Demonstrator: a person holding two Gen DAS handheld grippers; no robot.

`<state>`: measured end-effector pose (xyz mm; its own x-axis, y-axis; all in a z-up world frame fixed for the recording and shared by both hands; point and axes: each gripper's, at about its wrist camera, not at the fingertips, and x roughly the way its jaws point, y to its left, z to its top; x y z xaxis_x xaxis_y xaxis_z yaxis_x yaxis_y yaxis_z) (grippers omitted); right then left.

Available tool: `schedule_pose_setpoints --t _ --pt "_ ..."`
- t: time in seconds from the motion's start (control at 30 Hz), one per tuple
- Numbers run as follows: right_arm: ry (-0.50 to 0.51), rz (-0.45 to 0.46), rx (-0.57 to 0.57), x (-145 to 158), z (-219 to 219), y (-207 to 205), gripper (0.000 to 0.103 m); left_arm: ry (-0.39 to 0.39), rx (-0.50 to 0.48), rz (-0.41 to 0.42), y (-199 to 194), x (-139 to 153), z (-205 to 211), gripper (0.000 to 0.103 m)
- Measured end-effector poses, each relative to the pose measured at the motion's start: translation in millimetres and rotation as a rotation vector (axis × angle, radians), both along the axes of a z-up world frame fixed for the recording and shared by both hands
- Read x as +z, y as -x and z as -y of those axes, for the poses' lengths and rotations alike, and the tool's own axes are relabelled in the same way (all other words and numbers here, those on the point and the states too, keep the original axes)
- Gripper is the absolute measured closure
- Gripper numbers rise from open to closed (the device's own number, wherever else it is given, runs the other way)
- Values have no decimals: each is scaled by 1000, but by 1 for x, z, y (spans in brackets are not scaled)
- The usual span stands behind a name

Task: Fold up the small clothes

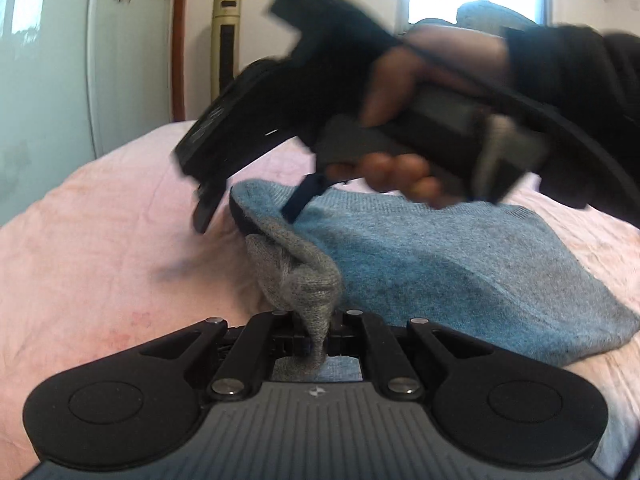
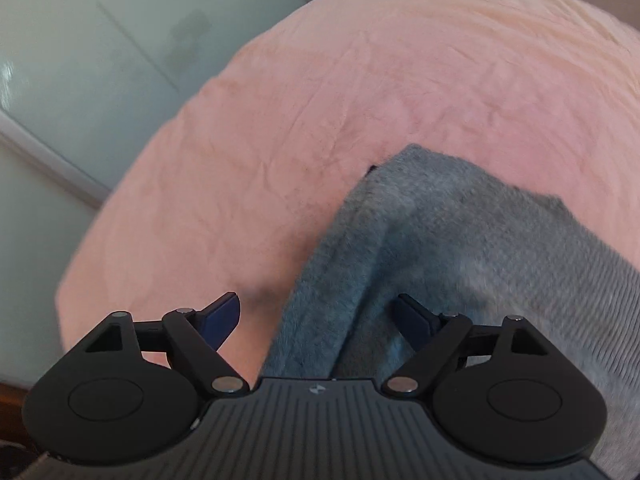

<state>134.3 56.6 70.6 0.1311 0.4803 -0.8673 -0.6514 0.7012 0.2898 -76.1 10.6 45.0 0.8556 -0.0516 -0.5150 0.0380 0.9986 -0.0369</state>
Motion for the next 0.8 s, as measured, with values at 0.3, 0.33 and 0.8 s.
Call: schedule_pose_setpoints --t 0.3,0.33,0.8 --pt "74 95 40 -2 6 -8 85 -42 -37 23 6 1 7 98" --pt "39 93 29 2 18 -9 86 -38 -49 31 6 4 10 98" --pt "-286 83 -339 29 312 8 88 18 -454 -1 -6 2 159 98"
